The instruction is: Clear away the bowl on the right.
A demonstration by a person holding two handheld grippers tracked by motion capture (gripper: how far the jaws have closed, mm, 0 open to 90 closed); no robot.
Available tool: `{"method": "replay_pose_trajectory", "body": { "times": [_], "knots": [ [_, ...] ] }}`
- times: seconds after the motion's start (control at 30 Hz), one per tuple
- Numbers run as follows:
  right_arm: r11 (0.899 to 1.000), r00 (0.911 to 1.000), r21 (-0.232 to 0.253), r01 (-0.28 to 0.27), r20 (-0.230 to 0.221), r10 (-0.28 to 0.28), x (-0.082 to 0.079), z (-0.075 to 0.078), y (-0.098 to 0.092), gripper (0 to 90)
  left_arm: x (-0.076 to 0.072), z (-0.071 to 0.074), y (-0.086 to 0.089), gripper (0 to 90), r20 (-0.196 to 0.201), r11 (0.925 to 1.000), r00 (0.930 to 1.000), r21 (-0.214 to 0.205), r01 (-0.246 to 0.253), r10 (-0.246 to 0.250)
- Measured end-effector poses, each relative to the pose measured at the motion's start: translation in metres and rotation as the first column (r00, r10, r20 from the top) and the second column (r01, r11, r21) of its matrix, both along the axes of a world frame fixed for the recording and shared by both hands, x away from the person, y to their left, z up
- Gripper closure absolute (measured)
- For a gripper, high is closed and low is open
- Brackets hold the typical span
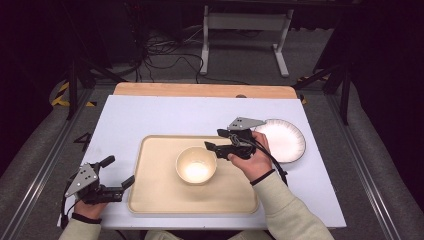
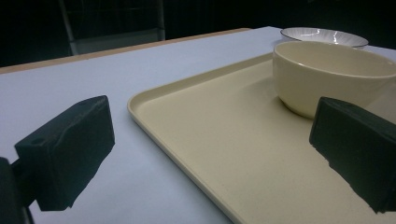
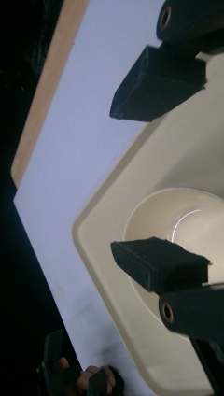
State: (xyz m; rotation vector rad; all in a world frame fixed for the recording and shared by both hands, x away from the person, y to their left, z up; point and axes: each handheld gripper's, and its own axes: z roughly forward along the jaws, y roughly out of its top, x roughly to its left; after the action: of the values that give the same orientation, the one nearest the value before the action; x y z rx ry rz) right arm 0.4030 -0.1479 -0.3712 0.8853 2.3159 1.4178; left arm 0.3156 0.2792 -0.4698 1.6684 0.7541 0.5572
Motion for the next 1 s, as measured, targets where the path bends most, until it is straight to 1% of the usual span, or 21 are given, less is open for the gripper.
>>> {"method": "replay_pose_trajectory", "body": {
  "times": [0.07,0.1,0.13,0.17,0.27,0.3,0.33,0.37,0.4,0.43,0.47,0.5,0.6,0.7,0.8,0.87,1.0],
  "knots": [
    [1.000,0.9985,0.003,0.019,0.051,-0.020,-0.003,-0.001,-0.001,23.3,0.000,0.000,0.000,0.7,0.001,1.0000,1.0000,0.000,-0.001,0.001],
    [1.000,0.9977,0.010,0.021,0.064,-0.021,-0.004,-0.001,-0.003,21.8,0.000,0.000,0.000,0.7,0.001,1.0000,1.0000,0.001,-0.002,0.002],
    [0.999,0.9978,0.032,0.017,0.063,-0.019,-0.004,0.000,-0.005,19.5,0.000,0.000,0.000,0.7,0.001,1.0000,1.0000,0.002,-0.002,0.002],
    [0.999,0.9975,0.045,0.016,0.069,-0.019,-0.005,-0.001,-0.007,15.3,0.000,0.000,0.000,0.7,0.001,1.0000,1.0000,0.002,-0.002,0.002],
    [0.999,0.9970,0.041,-0.020,0.076,0.017,-0.008,0.000,-0.013,11.1,0.000,0.000,0.000,0.7,0.000,1.0000,1.0000,0.001,-0.003,0.003],
    [0.999,0.9970,0.046,-0.025,0.074,0.022,-0.009,0.001,-0.016,10.7,0.000,0.000,0.000,0.7,0.000,1.0000,1.0000,0.001,-0.002,0.002],
    [0.998,0.9962,0.066,-0.024,0.085,0.019,-0.010,0.001,-0.020,10.7,0.000,0.000,0.000,0.7,0.000,1.0000,1.0000,0.001,-0.002,0.002],
    [0.997,0.9956,0.073,-0.027,0.092,0.020,-0.011,0.001,-0.023,10.7,0.000,0.000,0.000,0.7,0.000,1.0000,1.0000,0.000,-0.002,0.002],
    [0.997,0.9956,0.073,-0.027,0.092,0.020,-0.011,0.001,-0.023,10.7,0.000,0.000,0.000,0.7,0.000,1.0000,1.0000,0.000,-0.002,0.002],
    [0.996,0.9943,0.086,-0.034,0.104,0.025,-0.013,0.001,-0.030,10.6,0.000,0.000,0.000,0.7,0.000,1.0000,1.0000,0.001,-0.002,0.002],
    [0.996,0.9943,0.086,-0.034,0.104,0.025,-0.013,0.001,-0.030,10.6,0.000,0.000,0.000,0.7,0.000,1.0000,1.0000,0.001,-0.002,0.002],
    [0.995,0.9930,0.087,-0.039,0.114,0.029,-0.013,0.000,-0.033,10.0,0.000,0.000,0.000,0.7,0.001,1.0000,1.0000,0.001,-0.002,0.002],
    [0.995,0.9886,0.089,-0.053,0.145,0.040,-0.016,-0.001,-0.045,8.6,0.000,0.000,0.000,0.7,0.000,1.0000,1.0000,-0.001,-0.002,0.002],
    [0.993,0.9829,0.104,-0.053,0.181,0.033,-0.018,-0.003,-0.055,8.6,0.000,0.000,0.000,0.7,0.000,1.0000,1.0000,-0.001,-0.001,0.001],
    [0.993,0.9750,0.106,-0.054,0.220,0.030,-0.021,-0.006,-0.065,8.6,0.000,0.000,0.000,0.7,0.001,1.0000,1.0000,-0.002,-0.001,0.001],
    [0.991,0.9719,0.123,-0.059,0.234,0.029,-0.022,-0.008,-0.072,8.6,0.000,0.000,0.000,0.7,0.001,1.0000,1.0000,-0.001,-0.001,0.001],
    [0.986,0.9697,0.154,-0.066,0.243,0.027,-0.025,-0.010,-0.083,6.6,0.000,0.000,0.000,0.7,0.001,1.0000,1.0000,-0.002,0.000,0.000]
  ]
}}
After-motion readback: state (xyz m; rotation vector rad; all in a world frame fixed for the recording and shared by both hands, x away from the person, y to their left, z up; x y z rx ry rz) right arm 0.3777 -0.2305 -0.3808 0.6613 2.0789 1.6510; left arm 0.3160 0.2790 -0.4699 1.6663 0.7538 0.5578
